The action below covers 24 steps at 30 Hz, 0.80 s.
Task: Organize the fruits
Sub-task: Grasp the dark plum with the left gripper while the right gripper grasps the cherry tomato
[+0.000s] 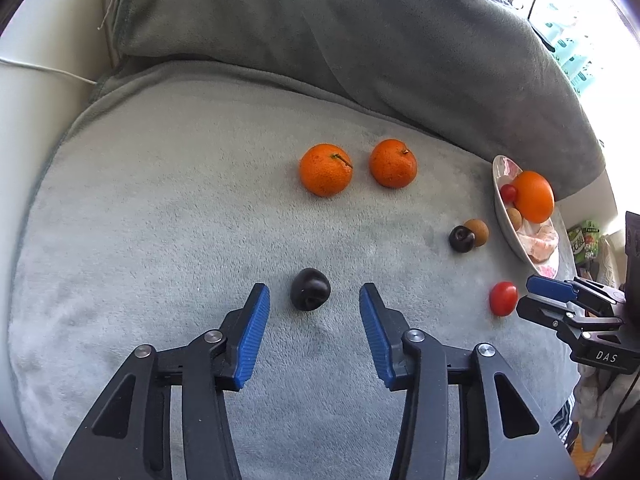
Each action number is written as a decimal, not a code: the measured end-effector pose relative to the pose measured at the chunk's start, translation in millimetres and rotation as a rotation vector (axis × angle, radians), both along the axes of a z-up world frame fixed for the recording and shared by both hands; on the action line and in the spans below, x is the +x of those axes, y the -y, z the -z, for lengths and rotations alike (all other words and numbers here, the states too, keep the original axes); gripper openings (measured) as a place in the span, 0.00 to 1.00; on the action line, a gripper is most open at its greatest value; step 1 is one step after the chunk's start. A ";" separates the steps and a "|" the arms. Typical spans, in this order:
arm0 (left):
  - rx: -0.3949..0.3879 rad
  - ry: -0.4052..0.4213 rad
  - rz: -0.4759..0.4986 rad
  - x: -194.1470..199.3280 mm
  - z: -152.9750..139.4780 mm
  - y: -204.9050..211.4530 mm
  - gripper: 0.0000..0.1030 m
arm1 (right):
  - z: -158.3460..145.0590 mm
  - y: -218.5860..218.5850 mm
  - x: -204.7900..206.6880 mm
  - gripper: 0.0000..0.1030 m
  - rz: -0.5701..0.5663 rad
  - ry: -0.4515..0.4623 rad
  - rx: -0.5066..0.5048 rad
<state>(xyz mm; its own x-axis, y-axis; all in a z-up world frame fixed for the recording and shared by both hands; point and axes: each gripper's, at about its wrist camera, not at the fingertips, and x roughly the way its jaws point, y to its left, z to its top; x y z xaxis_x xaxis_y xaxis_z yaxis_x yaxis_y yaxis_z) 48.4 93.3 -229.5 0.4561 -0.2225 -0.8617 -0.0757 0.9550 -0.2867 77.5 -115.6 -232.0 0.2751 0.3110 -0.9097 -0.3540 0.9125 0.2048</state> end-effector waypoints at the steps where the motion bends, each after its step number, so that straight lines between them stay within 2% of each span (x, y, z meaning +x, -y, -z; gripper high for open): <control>1: 0.003 -0.002 0.003 0.8 1.2 -0.1 0.41 | 0.8 -0.3 0.8 0.53 0.001 -0.003 -0.003; 5: 0.004 -0.010 0.004 4.5 4.6 -1.6 0.41 | 5.1 -2.8 2.4 0.52 -0.001 -0.008 -0.015; 9: 0.012 -0.015 0.020 7.6 9.0 3.5 0.38 | 10.7 -4.2 3.0 0.45 -0.001 -0.020 -0.019; 12: 0.009 -0.019 0.024 8.7 12.3 5.1 0.37 | 13.5 -3.5 3.7 0.45 -0.001 -0.021 -0.026; 20: 0.033 -0.018 0.034 11.1 15.3 9.1 0.27 | 22.5 -5.0 3.4 0.33 -0.007 -0.034 -0.042; 24: 0.042 -0.012 0.028 10.5 17.6 7.7 0.20 | 23.6 -4.2 4.2 0.33 -0.004 -0.034 -0.036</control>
<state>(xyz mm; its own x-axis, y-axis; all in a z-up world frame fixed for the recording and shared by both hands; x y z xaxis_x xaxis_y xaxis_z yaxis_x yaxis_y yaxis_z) 58.9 85.6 -247.0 0.4395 -0.1987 -0.8760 -0.0518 0.9680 -0.2456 81.7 -111.3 -255.6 0.2427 0.2790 -0.9291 -0.3512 0.9180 0.1839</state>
